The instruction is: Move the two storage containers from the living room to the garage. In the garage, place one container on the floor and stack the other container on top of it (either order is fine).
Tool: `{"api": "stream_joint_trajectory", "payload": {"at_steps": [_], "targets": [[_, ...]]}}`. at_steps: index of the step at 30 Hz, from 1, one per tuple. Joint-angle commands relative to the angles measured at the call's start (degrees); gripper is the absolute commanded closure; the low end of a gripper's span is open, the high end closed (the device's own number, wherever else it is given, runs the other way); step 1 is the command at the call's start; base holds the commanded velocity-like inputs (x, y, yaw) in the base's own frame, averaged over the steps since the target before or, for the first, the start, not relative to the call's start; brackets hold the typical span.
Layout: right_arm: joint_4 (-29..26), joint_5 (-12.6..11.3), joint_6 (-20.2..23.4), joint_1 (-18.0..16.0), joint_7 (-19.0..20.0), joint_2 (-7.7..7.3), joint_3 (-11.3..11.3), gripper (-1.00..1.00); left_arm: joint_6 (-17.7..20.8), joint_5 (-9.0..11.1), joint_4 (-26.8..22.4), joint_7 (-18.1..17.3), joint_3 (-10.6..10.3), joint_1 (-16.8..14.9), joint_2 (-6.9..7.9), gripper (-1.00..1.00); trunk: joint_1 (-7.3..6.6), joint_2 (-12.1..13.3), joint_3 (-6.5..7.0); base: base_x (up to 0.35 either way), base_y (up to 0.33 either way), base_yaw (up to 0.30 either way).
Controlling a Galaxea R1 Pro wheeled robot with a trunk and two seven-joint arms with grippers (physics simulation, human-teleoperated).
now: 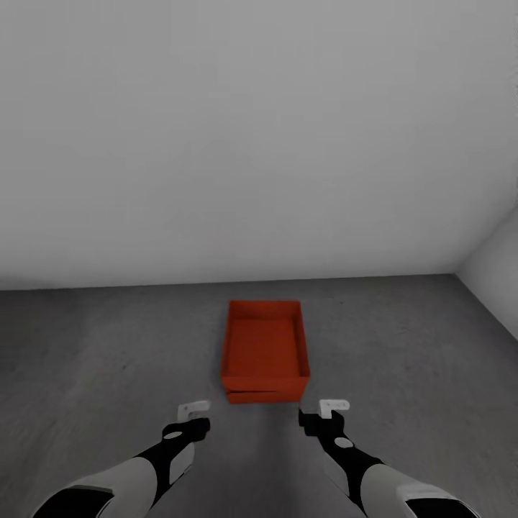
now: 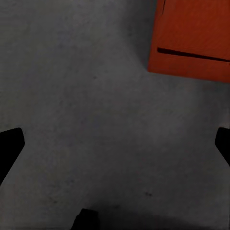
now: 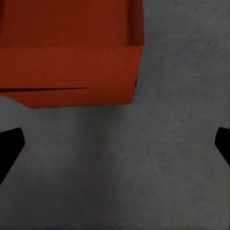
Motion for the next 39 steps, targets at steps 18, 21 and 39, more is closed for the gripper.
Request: {"api": "stream_joint_trajectory", "payload": {"at_steps": [18,21,39], "targets": [[0.1,0.2,-0.2,0.0,-0.2,-0.02,-0.1,-1.00,-0.2,0.4,0.1,0.1,-0.4,0.0,-0.02,-1.00,-0.02,-0.1,-0.06,-0.346,0.077,0.000],[0.1,0.2,-0.2,0.0,-0.2,-0.02,-0.1,-1.00,-0.2,0.3,0.1,0.1,-0.4,0.0,-0.02,-1.00,-0.02,-0.1,-0.06,-0.346,0.077,0.000],[1.2,0.2,-1.4,0.0,0.0,-0.01,-0.1,-1.00,-0.3,0.2,0.7,-0.5,-0.3,0.0,0.17,-1.00,-0.02,-0.1,-0.06,-0.184,0.029,0.000]]}}
